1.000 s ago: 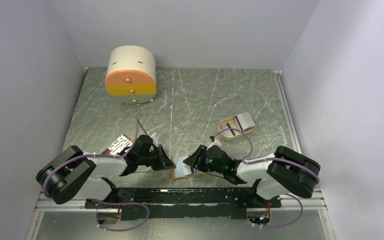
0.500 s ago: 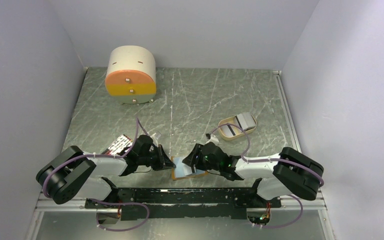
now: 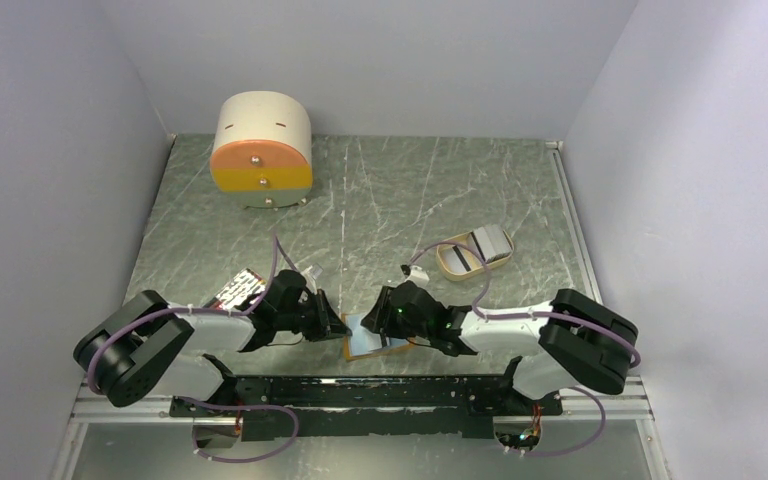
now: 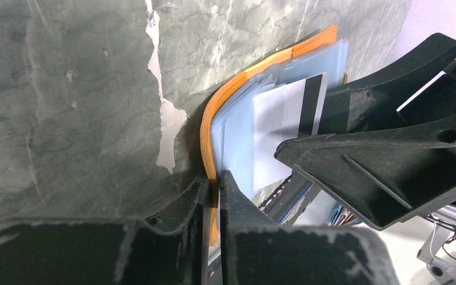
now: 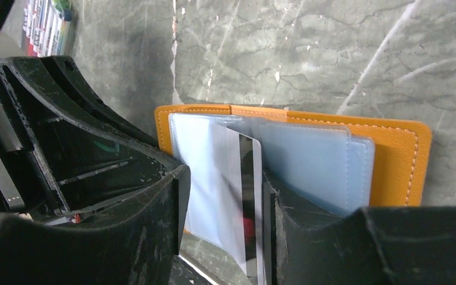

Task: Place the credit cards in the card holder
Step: Insert the credit card into the card holder.

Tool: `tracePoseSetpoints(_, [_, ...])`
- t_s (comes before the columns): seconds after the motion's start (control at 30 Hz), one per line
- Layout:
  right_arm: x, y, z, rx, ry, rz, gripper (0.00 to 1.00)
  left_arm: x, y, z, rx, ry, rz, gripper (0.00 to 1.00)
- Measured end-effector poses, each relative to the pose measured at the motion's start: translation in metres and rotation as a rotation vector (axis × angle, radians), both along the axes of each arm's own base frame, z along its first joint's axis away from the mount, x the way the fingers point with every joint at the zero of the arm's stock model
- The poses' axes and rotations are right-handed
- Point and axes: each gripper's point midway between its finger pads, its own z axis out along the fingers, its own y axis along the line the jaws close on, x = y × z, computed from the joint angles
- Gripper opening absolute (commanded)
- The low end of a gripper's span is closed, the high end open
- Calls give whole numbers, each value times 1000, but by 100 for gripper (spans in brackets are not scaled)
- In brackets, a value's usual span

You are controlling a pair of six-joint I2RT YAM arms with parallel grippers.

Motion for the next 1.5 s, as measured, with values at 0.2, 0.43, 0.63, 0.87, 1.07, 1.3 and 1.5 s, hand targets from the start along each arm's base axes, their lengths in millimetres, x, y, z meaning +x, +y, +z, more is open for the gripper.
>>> tracePoseSetpoints(0.2, [3, 5, 1, -7, -14, -6, 54, -1, 0, -1, 0, 5, -5, 15])
tracePoseSetpoints(0.43, [1, -10, 4, -108, -31, -7, 55, -2, -2, 1, -5, -1, -10, 12])
tracePoseSetpoints(0.63, [3, -24, 2, -191, -44, -11, 51, -2, -2, 1, -5, -1, -10, 12])
tracePoseSetpoints(0.87, [2, -25, 1, -203, -52, 1, 50, -2, -2, 0, -4, -1, -11, 17])
tracePoseSetpoints(1.07, [0, -19, 1, -186, -50, 20, 49, -3, -2, 0, -2, -1, -14, 24])
tracePoseSetpoints(1.3, [-4, -10, 1, -153, -42, 48, 48, -3, -3, 1, -4, -5, -19, 29])
tracePoseSetpoints(1.5, [-6, -2, 1, -126, -42, 70, 45, -3, -4, 1, -8, -10, -23, 31])
